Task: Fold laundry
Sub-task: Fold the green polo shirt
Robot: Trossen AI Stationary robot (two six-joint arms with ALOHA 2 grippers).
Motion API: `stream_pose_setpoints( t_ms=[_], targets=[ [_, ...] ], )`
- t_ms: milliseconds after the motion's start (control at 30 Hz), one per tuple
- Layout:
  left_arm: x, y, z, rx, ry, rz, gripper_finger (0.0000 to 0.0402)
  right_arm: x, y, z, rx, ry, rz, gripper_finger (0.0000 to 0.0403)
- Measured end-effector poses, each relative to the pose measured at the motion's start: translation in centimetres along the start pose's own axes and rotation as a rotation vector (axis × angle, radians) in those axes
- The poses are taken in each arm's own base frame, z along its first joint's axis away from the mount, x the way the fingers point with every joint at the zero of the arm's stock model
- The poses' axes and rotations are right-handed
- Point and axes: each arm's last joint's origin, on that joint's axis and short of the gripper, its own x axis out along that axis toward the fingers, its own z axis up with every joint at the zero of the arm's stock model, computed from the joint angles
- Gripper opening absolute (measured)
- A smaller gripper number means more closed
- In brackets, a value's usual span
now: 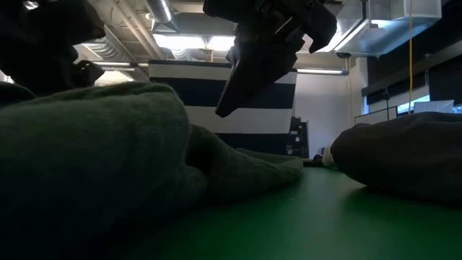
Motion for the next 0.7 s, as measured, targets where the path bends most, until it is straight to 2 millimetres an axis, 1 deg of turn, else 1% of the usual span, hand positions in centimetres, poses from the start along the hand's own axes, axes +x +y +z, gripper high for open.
stream_pose_setpoints(
  t_ms=[67,200,367,467,700],
  targets=[
    [0.0,0.2,-0.3,0.001,0.028,0.016,0.0151,0.0,0.0,0.0,0.000,0.000,0.000,0.0005],
    [-0.1,0.2,-0.6,-0.060,0.050,0.021,0.0151,0.0,0.0,0.0,0.000,0.000,0.000,0.0005],
    [-0.1,0.2,-1.3,-0.053,0.102,0.037,0.0151,0.0,0.0,0.0,0.000,0.000,0.000,0.0005],
    [0.4,0.3,-1.9,-0.062,0.150,0.079,0.0151,0.0,0.0,0.0,0.001,0.001,0.007,0.0005],
    [1.7,0.0,-2.4,-0.051,0.165,0.137,0.0151,0.0,0.0,0.0,0.001,0.001,0.010,0.0005]
  ],
)
